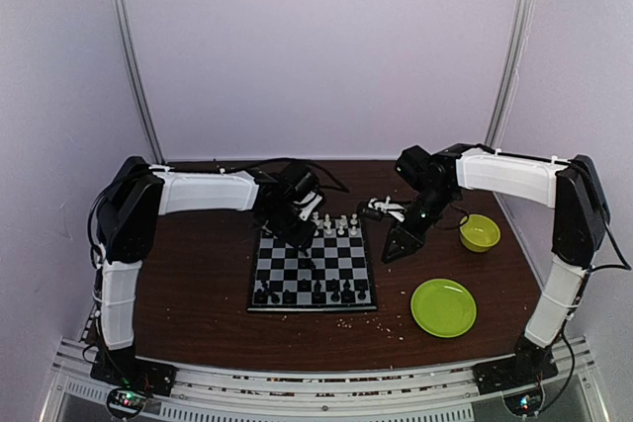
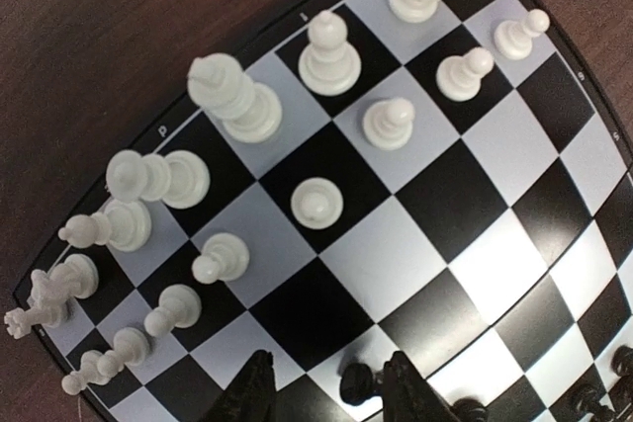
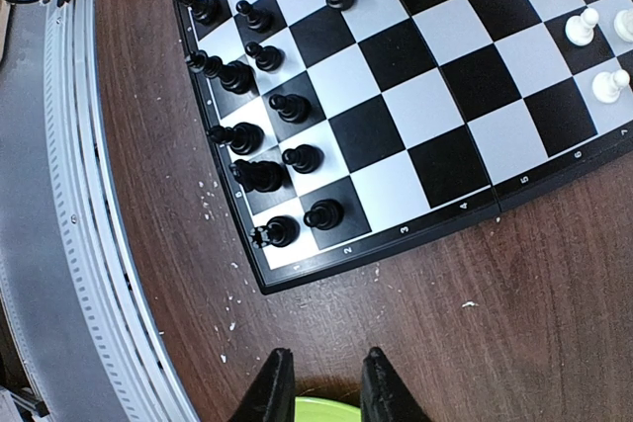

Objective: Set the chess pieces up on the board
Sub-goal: Adjust the pawn on the chessboard.

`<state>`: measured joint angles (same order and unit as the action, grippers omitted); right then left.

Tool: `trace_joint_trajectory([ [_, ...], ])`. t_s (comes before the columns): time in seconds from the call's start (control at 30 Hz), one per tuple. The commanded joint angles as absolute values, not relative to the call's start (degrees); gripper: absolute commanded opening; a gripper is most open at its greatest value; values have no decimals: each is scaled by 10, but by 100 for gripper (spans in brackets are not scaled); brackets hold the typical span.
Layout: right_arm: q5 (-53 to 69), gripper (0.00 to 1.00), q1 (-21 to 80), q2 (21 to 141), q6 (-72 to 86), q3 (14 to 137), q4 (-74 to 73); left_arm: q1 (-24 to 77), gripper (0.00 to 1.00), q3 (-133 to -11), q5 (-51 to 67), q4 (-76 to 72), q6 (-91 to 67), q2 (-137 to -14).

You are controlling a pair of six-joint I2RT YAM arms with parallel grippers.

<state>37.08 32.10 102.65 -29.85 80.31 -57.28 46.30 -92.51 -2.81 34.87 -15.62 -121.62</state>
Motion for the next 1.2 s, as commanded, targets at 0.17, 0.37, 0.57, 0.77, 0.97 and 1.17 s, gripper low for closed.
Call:
trace_joint_trajectory([
  [0.17, 376, 24, 318, 1029, -301, 817, -582, 444, 38, -921, -33, 389, -119, -1209],
  [0.37, 378, 24, 318, 1030, -301, 818, -583, 442, 38, -893, -39, 407, -98, -1180],
  [0.57, 378, 24, 319, 1032, -302, 819, -585, 439, 39, -861, -36, 381, -58, -1141],
  [0.77, 377, 24, 319, 1031, -303, 819, -586, 432, 39, -858, -12, 383, -26, -1121],
  [0.97, 376, 24, 319, 1032, -305, 820, -588, 436, 39, -811, 79, 392, 87, -1073],
  [1.17, 377, 24, 319, 1038, -305, 821, -589, 449, 40, -812, 123, 375, 7, -1090],
])
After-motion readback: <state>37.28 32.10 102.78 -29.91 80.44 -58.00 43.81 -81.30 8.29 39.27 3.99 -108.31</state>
